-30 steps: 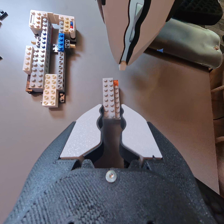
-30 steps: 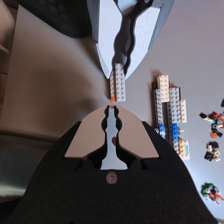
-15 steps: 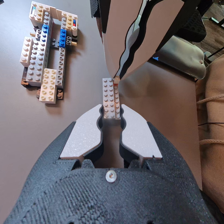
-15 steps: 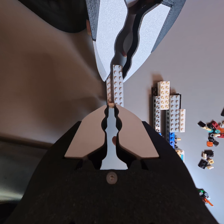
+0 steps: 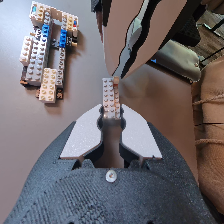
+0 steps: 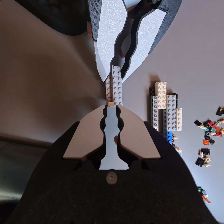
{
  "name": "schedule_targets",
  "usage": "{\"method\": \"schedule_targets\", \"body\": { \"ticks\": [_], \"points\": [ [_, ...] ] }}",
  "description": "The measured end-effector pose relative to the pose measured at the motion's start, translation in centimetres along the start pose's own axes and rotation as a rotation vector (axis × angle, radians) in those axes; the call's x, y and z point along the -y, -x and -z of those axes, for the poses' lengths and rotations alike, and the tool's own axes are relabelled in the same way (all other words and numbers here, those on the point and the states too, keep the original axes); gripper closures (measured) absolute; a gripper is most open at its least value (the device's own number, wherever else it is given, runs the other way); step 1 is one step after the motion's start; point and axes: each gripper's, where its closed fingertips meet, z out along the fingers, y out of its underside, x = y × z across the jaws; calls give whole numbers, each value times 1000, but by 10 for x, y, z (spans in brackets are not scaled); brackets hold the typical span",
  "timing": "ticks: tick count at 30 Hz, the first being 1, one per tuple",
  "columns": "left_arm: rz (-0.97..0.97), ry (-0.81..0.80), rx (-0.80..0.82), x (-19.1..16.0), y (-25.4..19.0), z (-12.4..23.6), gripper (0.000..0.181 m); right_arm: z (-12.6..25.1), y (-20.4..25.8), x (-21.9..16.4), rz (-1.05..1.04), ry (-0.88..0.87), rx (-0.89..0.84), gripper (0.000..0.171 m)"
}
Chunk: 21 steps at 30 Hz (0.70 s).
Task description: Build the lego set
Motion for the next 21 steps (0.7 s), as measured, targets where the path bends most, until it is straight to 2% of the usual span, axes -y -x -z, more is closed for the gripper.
{"method": "schedule_targets", "body": {
  "ticks": [1,5,9,14,21],
  "points": [
    [3,-1,-2,0,0,0,156,2,-1,1,4,-7,-9,155],
    [39,-9,-13,0,1,2,156,8,-3,6,77,-63,-114,145],
    [113,-27,-21,2,6,6,156,7,-3,13,232,-135,-358,137],
    [176,-58,-51,4,9,11,156,5,-12,13,361,-143,-638,135],
    [195,-72,-66,7,8,12,156,1,-16,15,452,-118,-735,136]
  ]
}}
